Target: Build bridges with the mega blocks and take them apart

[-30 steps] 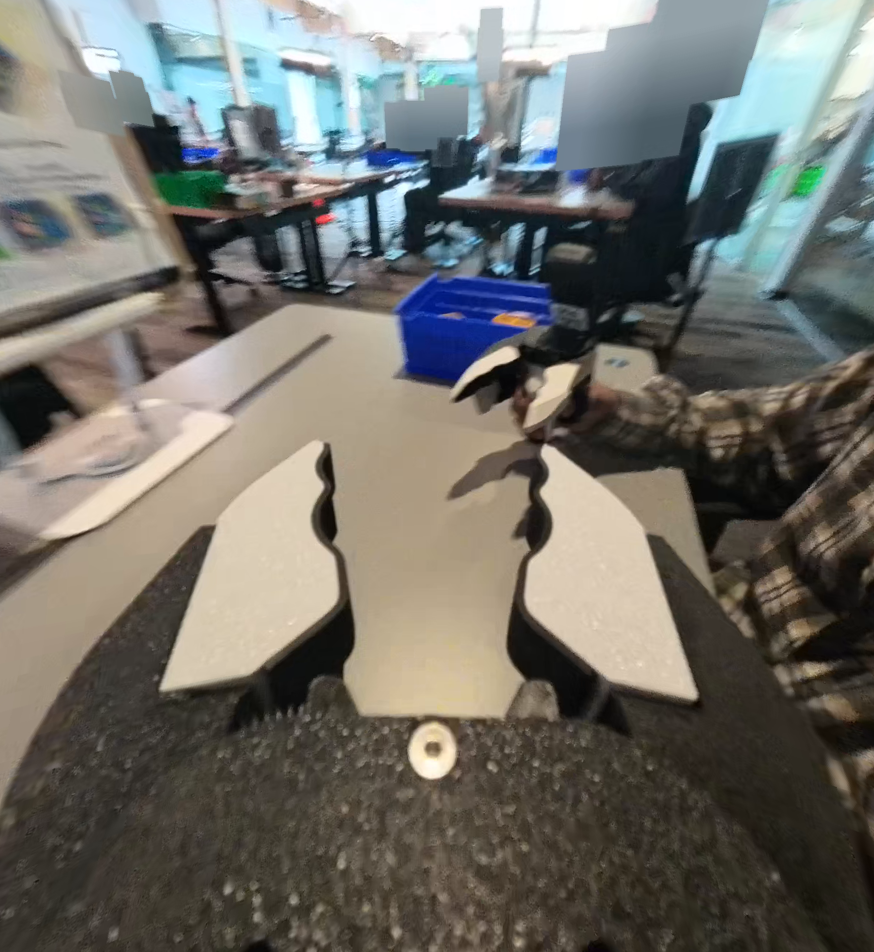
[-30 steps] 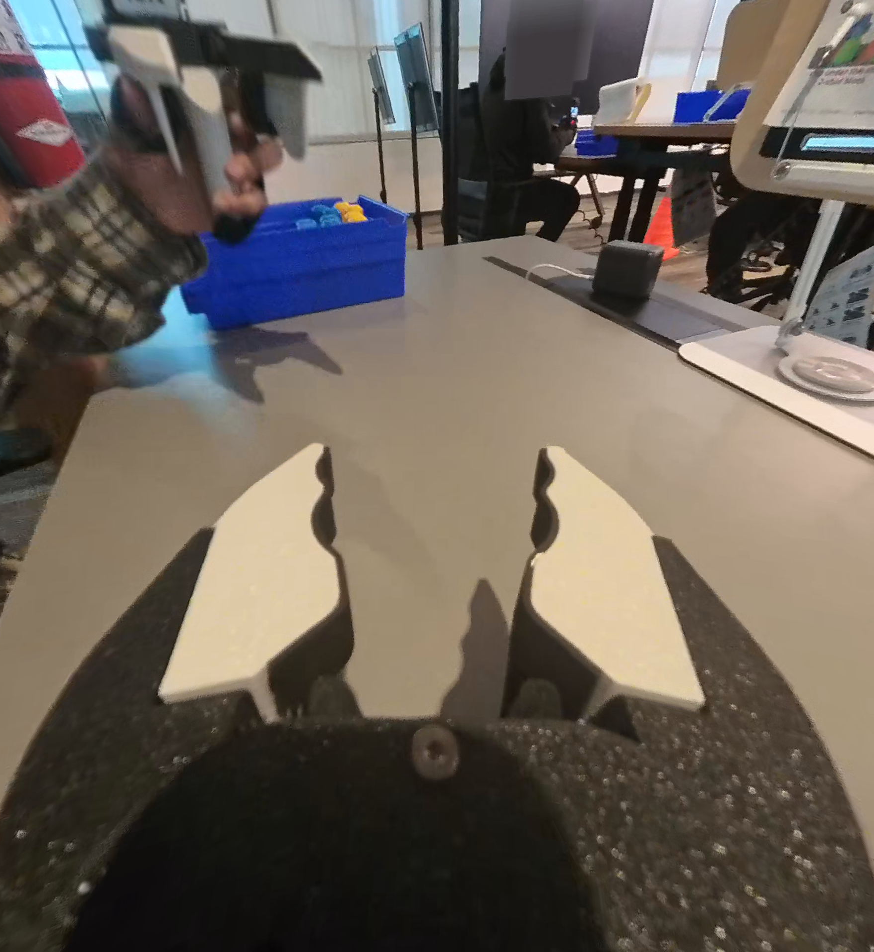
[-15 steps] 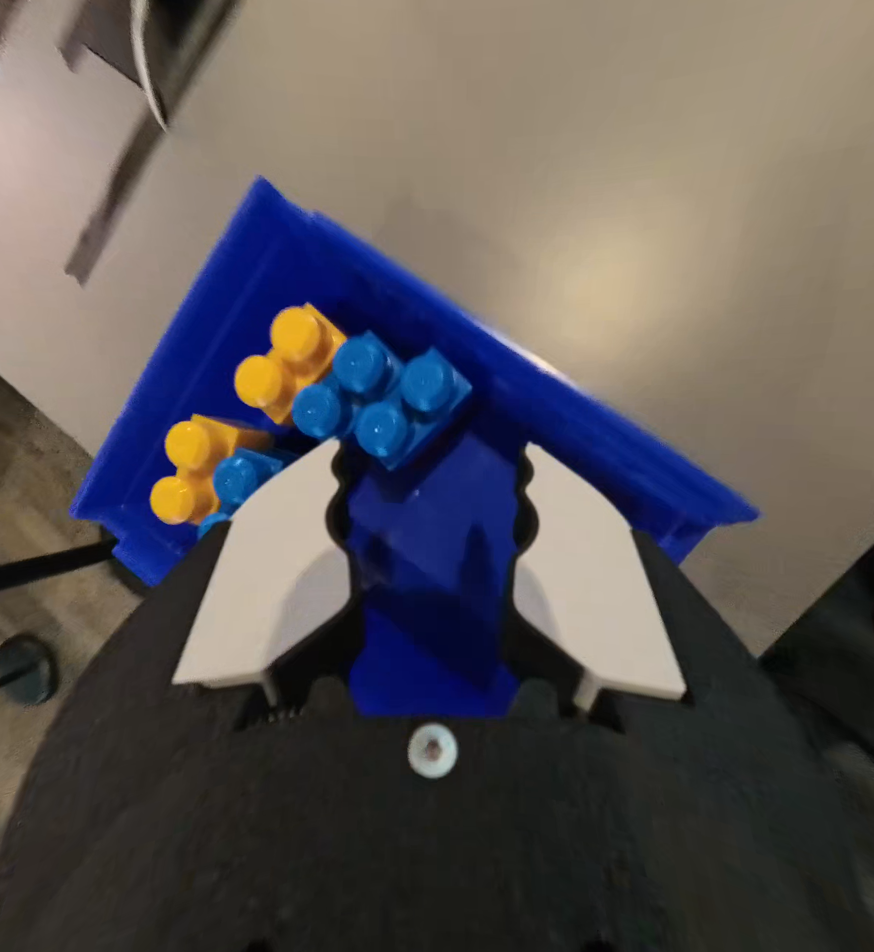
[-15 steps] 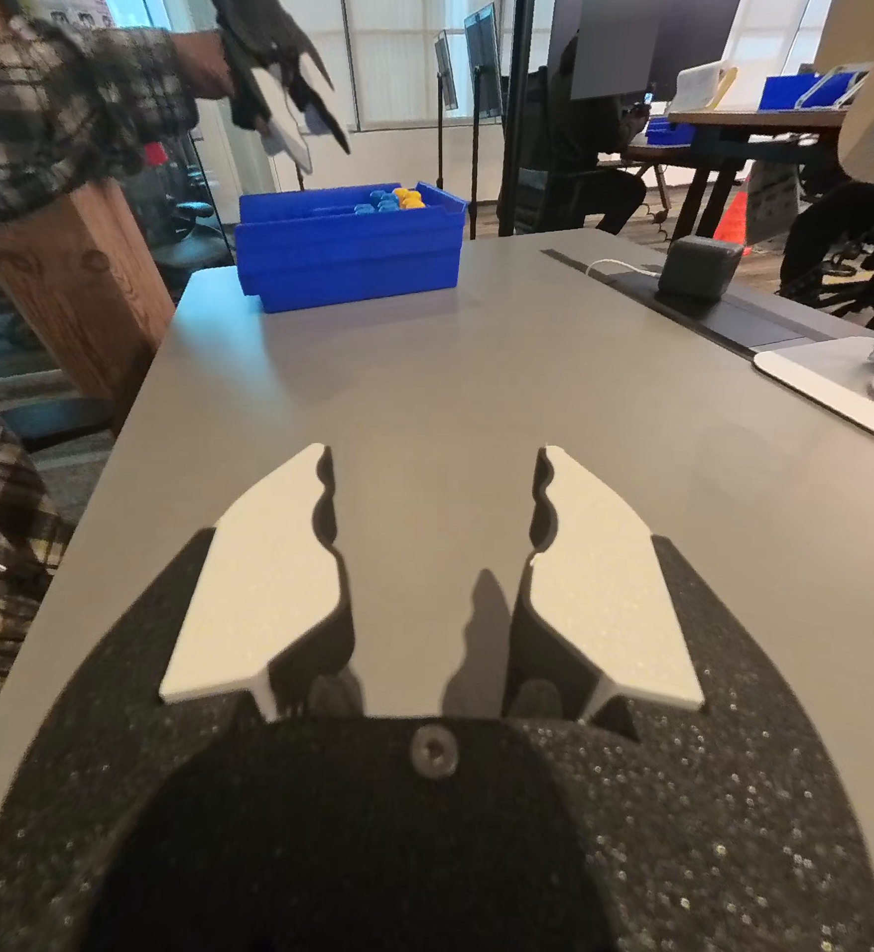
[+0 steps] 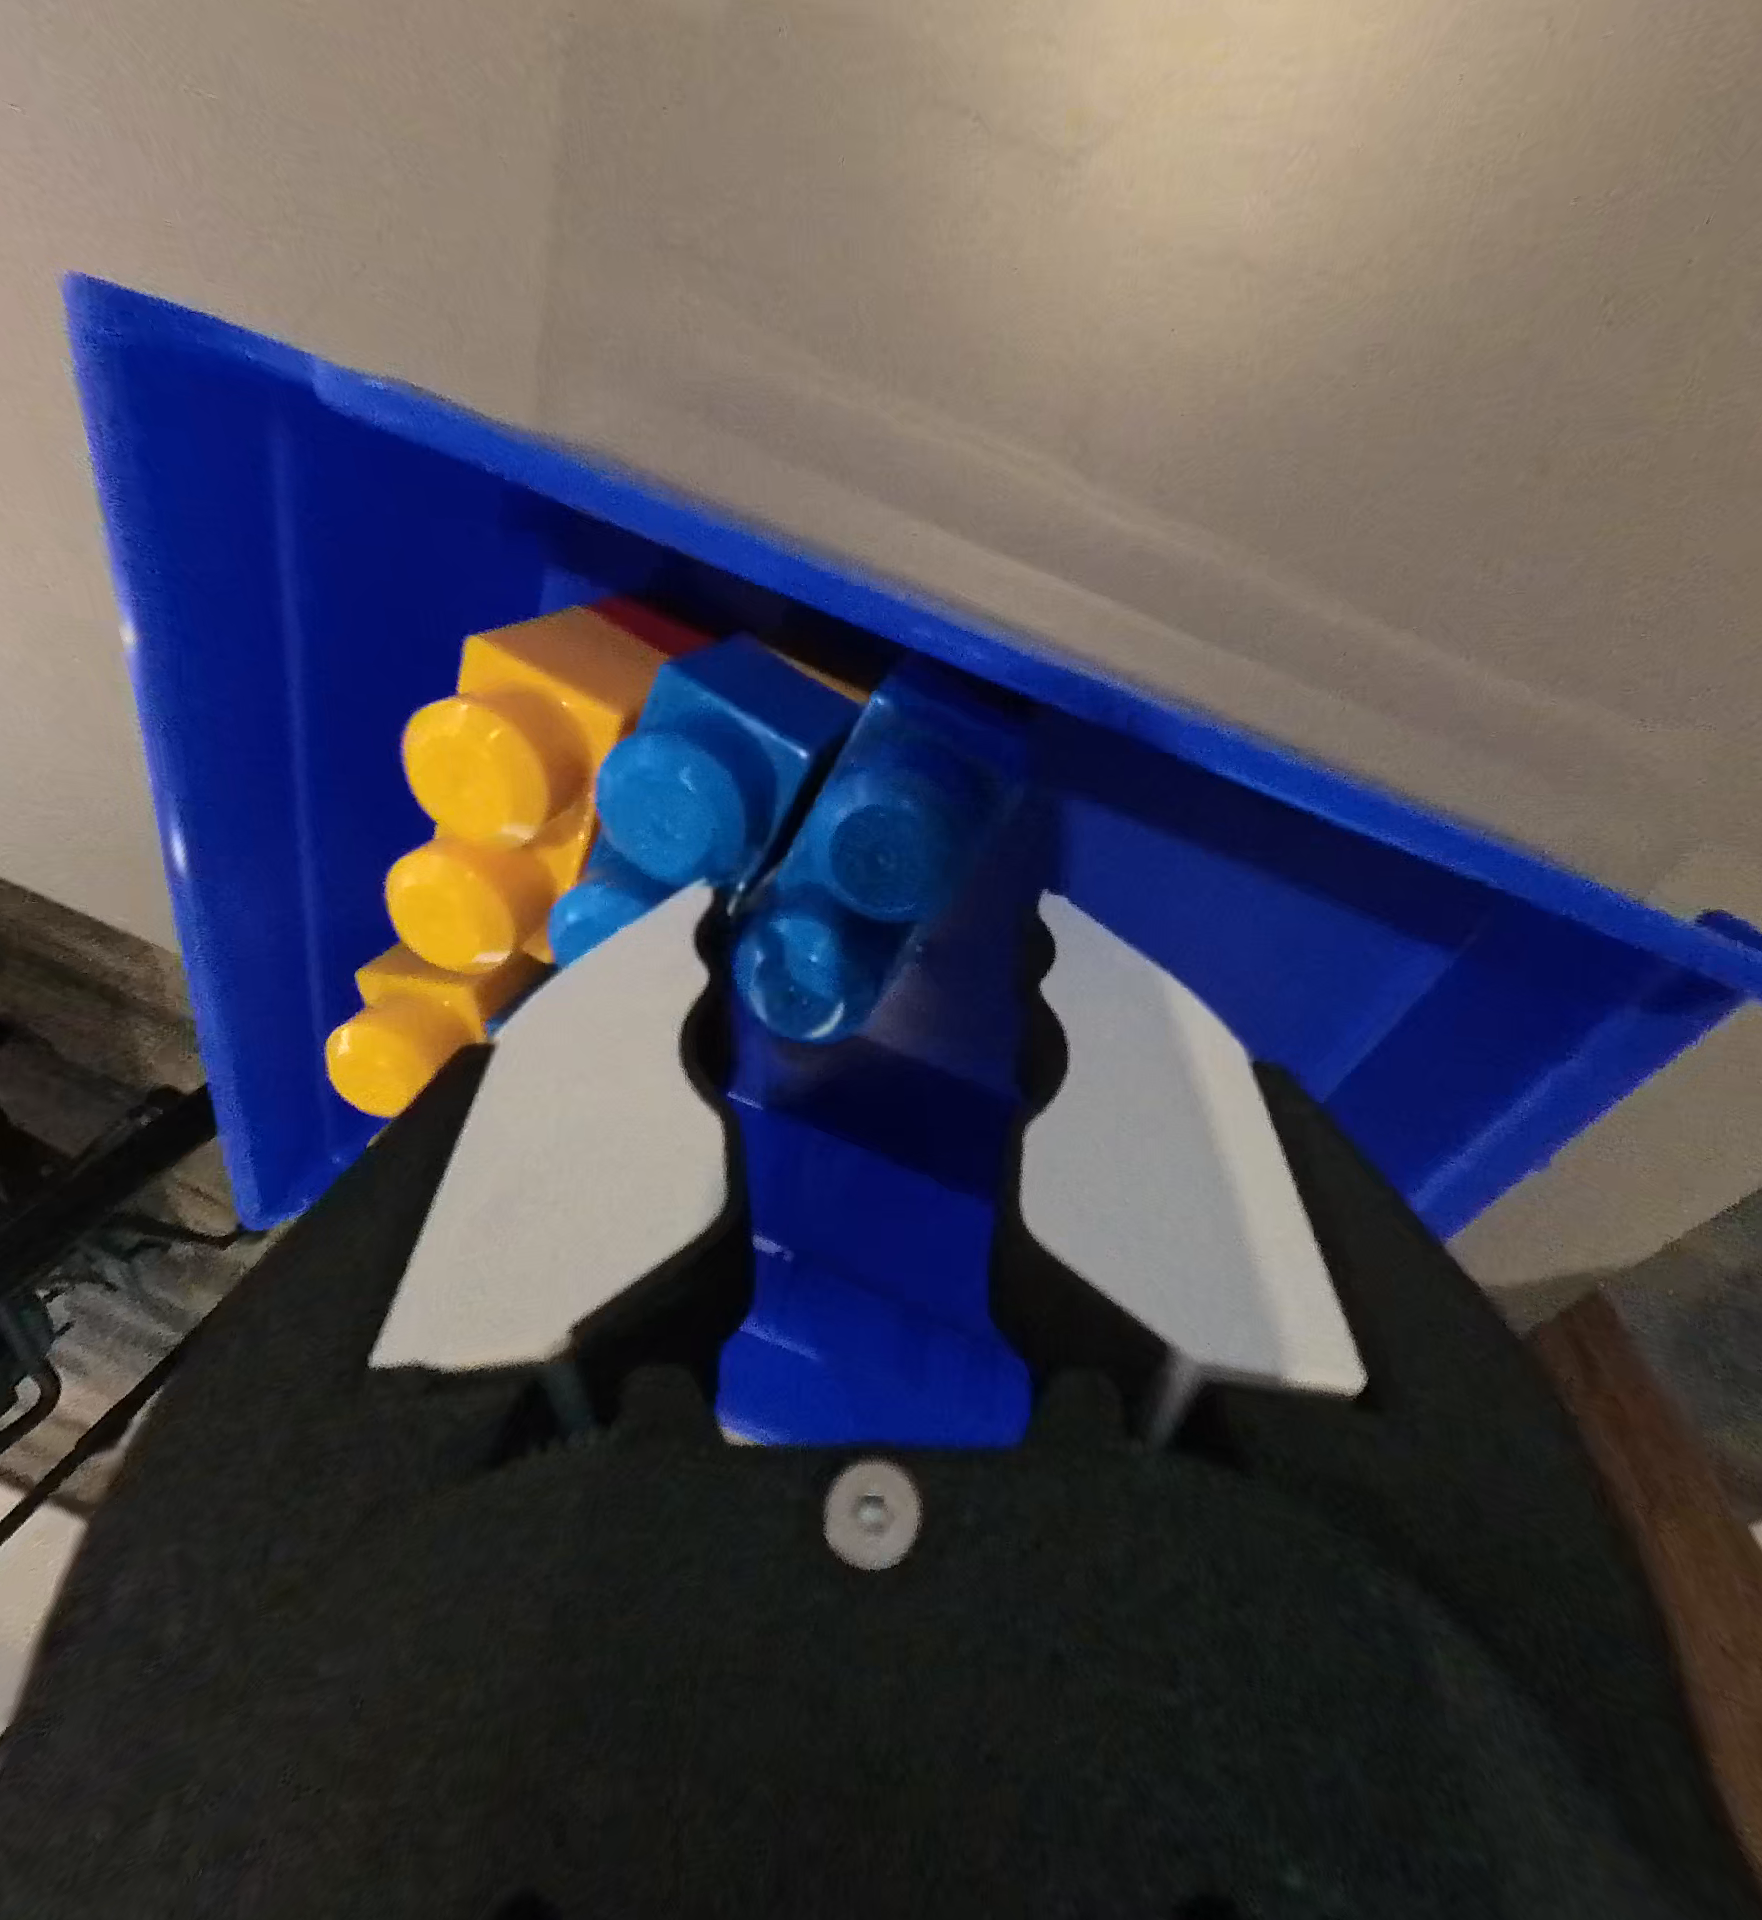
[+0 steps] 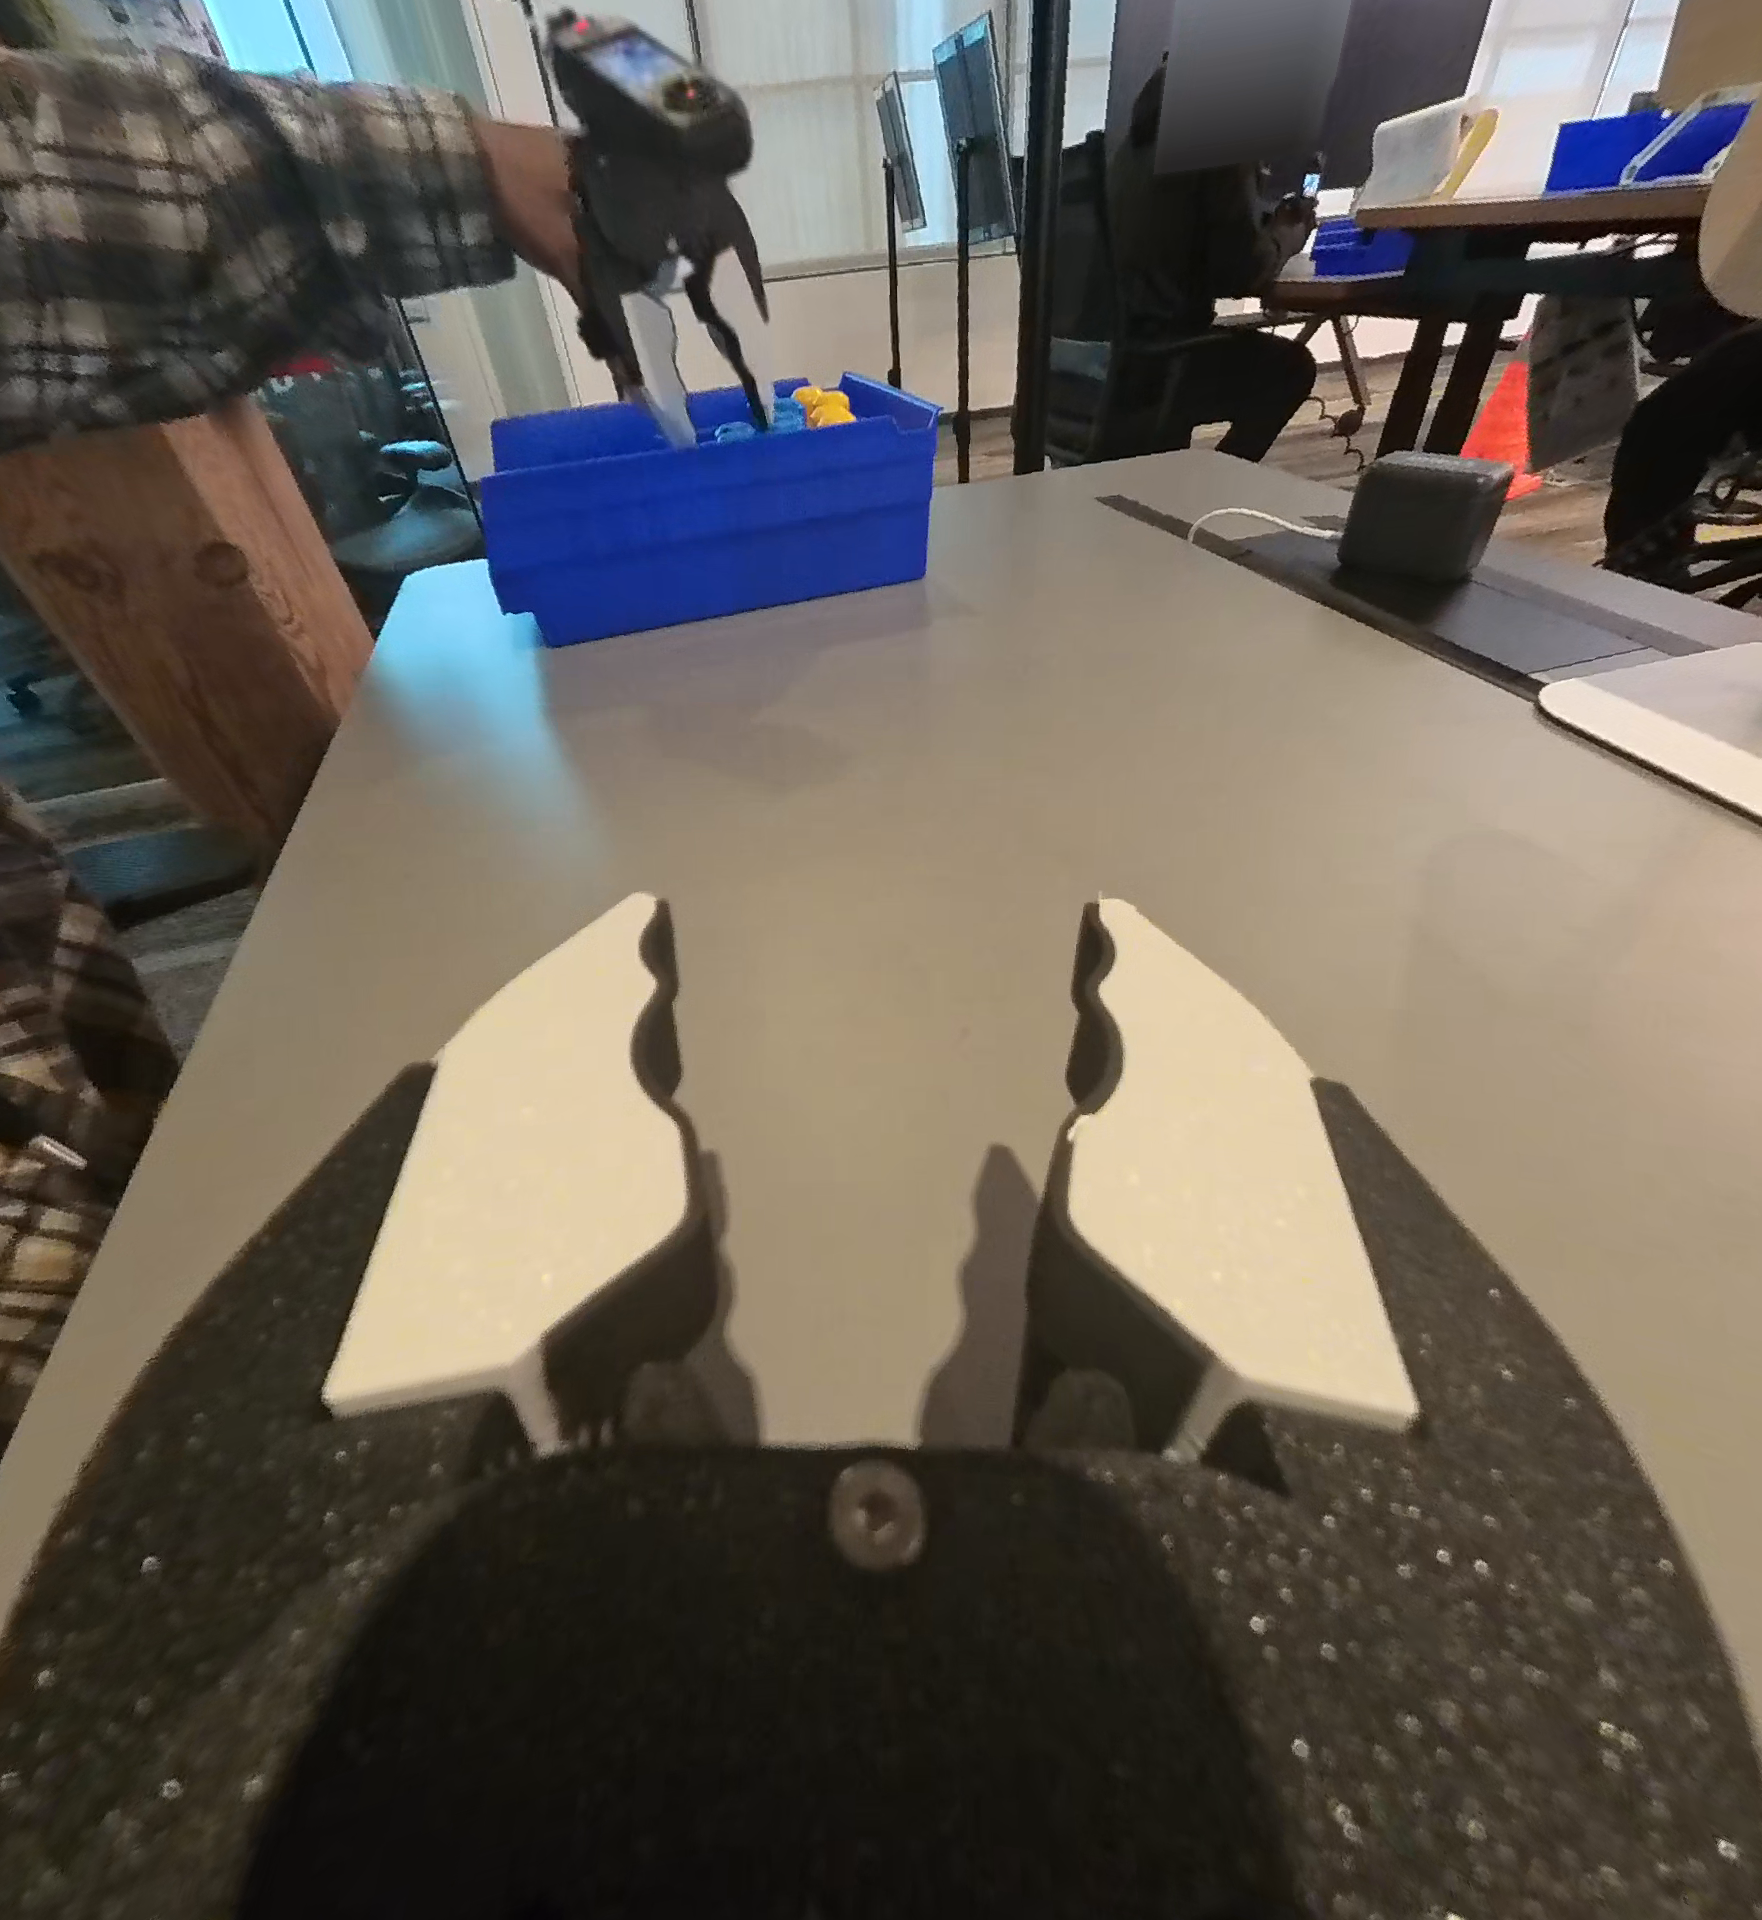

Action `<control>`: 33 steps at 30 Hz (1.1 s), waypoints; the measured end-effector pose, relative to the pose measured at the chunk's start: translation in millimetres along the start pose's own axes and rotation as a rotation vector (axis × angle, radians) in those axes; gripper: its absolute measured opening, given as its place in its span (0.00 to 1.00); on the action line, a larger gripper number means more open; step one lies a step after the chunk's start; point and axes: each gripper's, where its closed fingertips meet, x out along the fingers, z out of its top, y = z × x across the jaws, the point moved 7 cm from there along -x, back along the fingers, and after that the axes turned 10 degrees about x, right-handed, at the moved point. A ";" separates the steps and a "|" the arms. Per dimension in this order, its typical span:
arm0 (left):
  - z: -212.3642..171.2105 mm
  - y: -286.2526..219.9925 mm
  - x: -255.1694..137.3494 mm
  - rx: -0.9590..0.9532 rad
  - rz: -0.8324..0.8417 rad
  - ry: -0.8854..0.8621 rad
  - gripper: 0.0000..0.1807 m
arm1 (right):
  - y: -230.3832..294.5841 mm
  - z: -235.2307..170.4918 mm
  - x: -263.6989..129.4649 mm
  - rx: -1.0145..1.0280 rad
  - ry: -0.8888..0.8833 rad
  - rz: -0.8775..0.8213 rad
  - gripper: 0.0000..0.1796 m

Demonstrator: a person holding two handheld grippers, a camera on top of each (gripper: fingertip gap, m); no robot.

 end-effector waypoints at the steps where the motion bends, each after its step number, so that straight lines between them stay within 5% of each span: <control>1: -0.9 -0.9 3.3 0.004 -0.008 0.014 0.29 | 0.1 -0.3 0.3 0.003 0.002 0.005 0.41; 23: -15.9 -9.1 30.8 -0.011 0.018 0.174 0.28 | 2.3 2.1 -0.5 0.047 -0.026 0.049 0.39; 29: -25.2 -3.6 20.4 -0.214 -0.007 0.097 0.21 | 0.3 0.2 -0.4 0.062 -0.019 0.049 0.39; 33: -41.2 3.8 -19.9 -0.415 0.062 -0.111 0.21 | 0.3 1.8 -1.2 0.084 -0.034 0.060 0.39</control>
